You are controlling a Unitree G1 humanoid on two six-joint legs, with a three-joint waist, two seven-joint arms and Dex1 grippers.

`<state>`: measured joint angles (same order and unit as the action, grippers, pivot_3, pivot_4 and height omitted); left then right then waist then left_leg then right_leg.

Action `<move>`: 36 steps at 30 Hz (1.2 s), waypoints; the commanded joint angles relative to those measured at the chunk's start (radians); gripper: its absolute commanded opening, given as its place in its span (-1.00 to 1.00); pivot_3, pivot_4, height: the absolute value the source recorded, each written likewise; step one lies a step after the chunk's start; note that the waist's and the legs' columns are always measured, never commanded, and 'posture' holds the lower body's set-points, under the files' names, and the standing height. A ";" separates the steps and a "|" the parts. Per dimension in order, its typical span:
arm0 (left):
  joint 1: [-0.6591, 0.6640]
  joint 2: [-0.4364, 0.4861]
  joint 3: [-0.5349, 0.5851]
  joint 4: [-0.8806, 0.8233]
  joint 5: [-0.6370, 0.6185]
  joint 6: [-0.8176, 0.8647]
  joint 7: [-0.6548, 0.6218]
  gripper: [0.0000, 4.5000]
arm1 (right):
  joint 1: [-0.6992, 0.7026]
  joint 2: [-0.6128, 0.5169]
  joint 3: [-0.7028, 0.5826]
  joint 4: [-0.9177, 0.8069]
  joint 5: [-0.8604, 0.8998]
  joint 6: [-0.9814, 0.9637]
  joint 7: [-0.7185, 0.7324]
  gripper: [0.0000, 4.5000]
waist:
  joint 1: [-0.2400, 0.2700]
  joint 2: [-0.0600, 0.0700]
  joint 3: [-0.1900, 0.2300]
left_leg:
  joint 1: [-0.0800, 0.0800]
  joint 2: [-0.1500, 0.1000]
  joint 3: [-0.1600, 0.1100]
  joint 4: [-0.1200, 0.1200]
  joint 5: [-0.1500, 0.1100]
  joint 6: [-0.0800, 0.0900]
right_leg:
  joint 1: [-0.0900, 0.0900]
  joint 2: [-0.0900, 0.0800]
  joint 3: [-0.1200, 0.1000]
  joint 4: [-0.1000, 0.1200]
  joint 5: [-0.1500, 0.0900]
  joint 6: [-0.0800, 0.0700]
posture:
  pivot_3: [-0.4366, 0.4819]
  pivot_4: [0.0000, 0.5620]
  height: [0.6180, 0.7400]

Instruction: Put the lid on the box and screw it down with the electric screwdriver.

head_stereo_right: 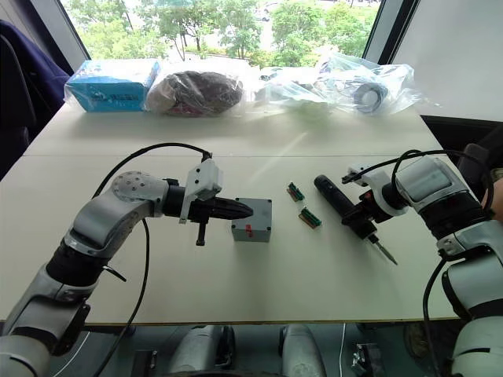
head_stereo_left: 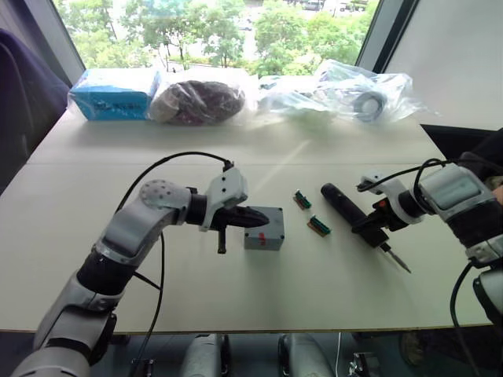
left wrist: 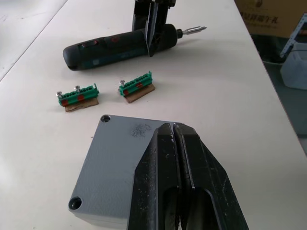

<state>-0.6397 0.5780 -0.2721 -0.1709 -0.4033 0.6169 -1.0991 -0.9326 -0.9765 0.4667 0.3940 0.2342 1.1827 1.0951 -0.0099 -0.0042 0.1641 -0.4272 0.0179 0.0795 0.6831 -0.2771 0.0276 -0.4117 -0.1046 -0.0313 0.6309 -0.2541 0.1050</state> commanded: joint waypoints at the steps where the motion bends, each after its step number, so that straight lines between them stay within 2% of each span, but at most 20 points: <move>1: -0.027 0.001 0.045 0.028 -0.029 -0.006 -0.027 -1.00 | -0.050 -0.003 -0.295 -0.125 0.109 -0.011 -0.034 -0.21 | 0.000 0.001 0.001 | 0.000 0.000 0.000 0.000 0.000 0.000 | -0.001 0.000 0.000 0.000 0.000 0.001 | -0.05 -0.47 1.00; 2: -0.029 0.003 0.044 0.042 -0.027 -0.005 -0.036 -1.00 | -0.030 0.054 -0.456 -0.194 0.176 -0.032 -0.085 -0.21 | 0.000 0.002 0.002 | -0.001 -0.001 0.000 -0.001 0.000 0.000 | -0.001 0.001 0.000 0.001 0.000 0.001 | -0.05 -0.47 1.00; 5: -0.032 0.011 0.040 0.066 -0.021 -0.005 -0.056 -1.00 | 0.035 0.206 -0.748 -0.379 0.308 -0.137 -0.188 -0.21 | -0.007 0.002 0.003 | -0.001 0.000 0.001 -0.003 0.001 -0.002 | -0.004 0.002 0.000 0.001 0.000 0.001 | -0.05 -0.47 1.00; 7: -0.039 0.017 0.038 0.084 -0.013 -0.007 -0.066 -1.00 | 0.085 0.321 -0.855 -0.532 0.371 -0.126 -0.288 -0.21 | -0.001 0.003 0.003 | -0.001 0.004 0.000 -0.004 0.003 -0.006 | -0.004 0.006 0.000 0.001 0.000 0.002 | -0.05 -0.47 1.00; 10: -0.057 0.010 0.040 0.108 -0.004 0.002 -0.052 -1.00 | 0.147 0.478 -0.931 -0.704 0.457 -0.085 -0.449 -0.21 | 0.014 0.002 0.003 | -0.001 0.009 -0.002 -0.004 0.004 -0.007 | -0.002 0.008 -0.005 0.001 0.000 0.001 | -0.05 -0.47 1.00; 14: -0.065 0.016 0.027 0.110 0.013 0.000 -0.057 -1.00 | 0.235 0.659 -0.938 -0.876 0.568 -0.127 -0.581 -0.21 | 0.022 0.003 0.003 | -0.001 0.008 -0.002 -0.001 0.003 -0.006 | -0.001 0.007 -0.003 0.001 0.001 0.000 | -0.05 -0.47 1.00; 17: -0.072 0.009 0.004 0.120 0.044 -0.021 -0.052 -1.00 | 0.311 0.769 -0.875 -0.960 0.565 -0.197 -0.662 -0.21 | 0.020 0.003 0.003 | -0.001 0.007 -0.001 -0.001 0.003 -0.006 | -0.001 0.007 -0.001 0.002 0.002 0.000 | -0.05 -0.47 1.00; 23: -0.078 -0.018 -0.020 0.145 0.081 -0.047 -0.045 -1.00 | 0.411 0.803 -0.757 -0.984 0.509 -0.326 -0.691 -0.21 | 0.020 0.003 0.003 | -0.001 0.005 -0.001 -0.002 0.003 -0.006 | -0.002 0.007 -0.001 0.002 0.001 0.000 | -0.05 -0.47 1.00; 27: -0.073 -0.043 -0.051 0.175 0.120 -0.066 -0.037 -1.00 | 0.479 0.790 -0.674 -0.939 0.421 -0.446 -0.676 -0.21 | 0.016 0.003 0.003 | -0.001 0.004 -0.001 -0.002 0.003 -0.006 | -0.002 0.008 -0.001 0.002 0.001 0.000 | -0.05 -0.47 1.00; 36: -0.083 -0.071 -0.063 0.209 0.151 -0.074 -0.039 -1.00 | 0.530 0.772 -0.602 -0.871 0.336 -0.584 -0.668 -0.21 | 0.014 0.003 0.003 | -0.001 0.005 -0.001 -0.002 0.003 -0.006 | -0.002 0.008 -0.001 0.002 0.001 0.000 | -0.05 -0.47 1.00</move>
<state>-0.7081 0.5070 -0.3383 0.0415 -0.2630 0.5587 -1.1374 -0.3971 -0.1946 -0.1396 -0.4458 0.5792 0.6559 0.4149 0.0045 -0.0014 0.1669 -0.4279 0.0225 0.0787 0.6810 -0.2739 0.0221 -0.4138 -0.0968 -0.0321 0.6328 -0.2527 0.1048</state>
